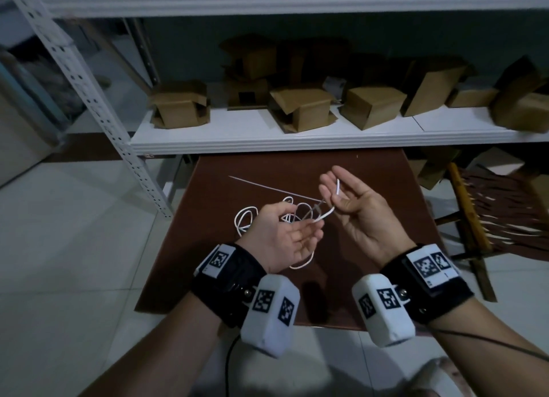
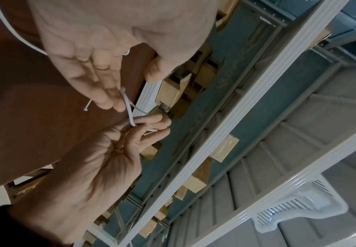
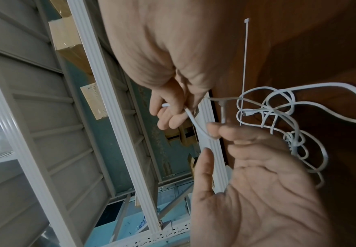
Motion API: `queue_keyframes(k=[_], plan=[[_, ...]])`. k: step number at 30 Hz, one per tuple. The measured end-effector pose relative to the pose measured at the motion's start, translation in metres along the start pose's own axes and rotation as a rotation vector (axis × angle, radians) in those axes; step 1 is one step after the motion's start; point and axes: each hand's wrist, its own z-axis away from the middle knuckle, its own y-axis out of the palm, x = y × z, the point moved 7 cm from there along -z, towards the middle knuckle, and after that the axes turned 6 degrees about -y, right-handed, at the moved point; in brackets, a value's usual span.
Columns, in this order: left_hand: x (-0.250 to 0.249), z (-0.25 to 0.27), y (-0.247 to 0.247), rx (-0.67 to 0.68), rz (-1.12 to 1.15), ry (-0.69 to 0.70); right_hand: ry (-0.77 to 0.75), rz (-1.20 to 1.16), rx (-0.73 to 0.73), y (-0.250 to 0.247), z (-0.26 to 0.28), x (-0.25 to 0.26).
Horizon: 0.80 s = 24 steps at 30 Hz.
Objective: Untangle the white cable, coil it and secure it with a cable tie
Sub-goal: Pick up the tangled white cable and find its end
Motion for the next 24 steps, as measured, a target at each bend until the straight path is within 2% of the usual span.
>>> queue_keyframes(k=[6,15,24], plan=[[-0.014,0.004,-0.002,-0.005,0.015,0.191,-0.017,0.016,-0.004,-0.001,0.003,-0.005],[-0.04,0.018,-0.004,0.02,0.164,0.377,0.026,0.173,0.02,-0.006,0.006,-0.012],[-0.048,0.021,-0.009,0.012,0.127,0.402,0.123,0.234,0.052,-0.003,0.002,-0.005]])
